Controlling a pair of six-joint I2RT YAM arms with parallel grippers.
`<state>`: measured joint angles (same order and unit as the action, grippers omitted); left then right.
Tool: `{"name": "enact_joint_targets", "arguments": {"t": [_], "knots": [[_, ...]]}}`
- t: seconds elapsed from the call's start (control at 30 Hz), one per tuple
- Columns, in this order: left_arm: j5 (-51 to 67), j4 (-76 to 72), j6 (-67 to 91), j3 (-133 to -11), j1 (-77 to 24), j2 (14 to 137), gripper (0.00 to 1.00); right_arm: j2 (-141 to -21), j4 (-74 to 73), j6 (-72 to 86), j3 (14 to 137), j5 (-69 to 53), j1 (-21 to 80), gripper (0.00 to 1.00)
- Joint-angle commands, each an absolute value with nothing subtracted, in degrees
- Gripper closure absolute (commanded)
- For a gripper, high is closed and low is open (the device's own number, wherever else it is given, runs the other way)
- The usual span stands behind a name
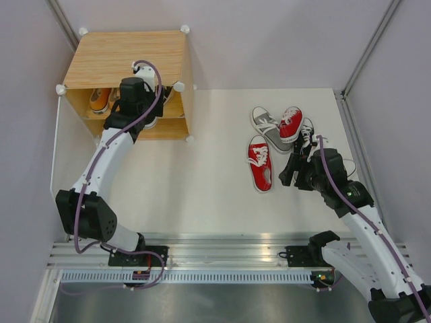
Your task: Place and organize the shoes in the shoe cabinet
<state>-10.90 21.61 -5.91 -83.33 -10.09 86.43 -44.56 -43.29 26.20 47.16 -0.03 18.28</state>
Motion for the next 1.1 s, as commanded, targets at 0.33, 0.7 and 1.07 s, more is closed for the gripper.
{"name": "enact_joint_targets", "arguments": {"t": [0.33,0.7,1.07], "knots": [[-17.8,5.8,9.4,-60.3,-8.1,73.0,0.31,-41.9,-41.7,28.0,45.0,-1.8,18.5,0.12],[-3.0,-19.9,6.5,-48.8,-0.4,73.3,0.32,-41.0,-41.8,27.9,44.3,-1.3,18.5,0.12],[10.5,-24.4,1.3,-47.2,2.6,77.3,0.3,-45.3,-39.5,26.5,45.2,-1.1,18.6,0.12]]}}
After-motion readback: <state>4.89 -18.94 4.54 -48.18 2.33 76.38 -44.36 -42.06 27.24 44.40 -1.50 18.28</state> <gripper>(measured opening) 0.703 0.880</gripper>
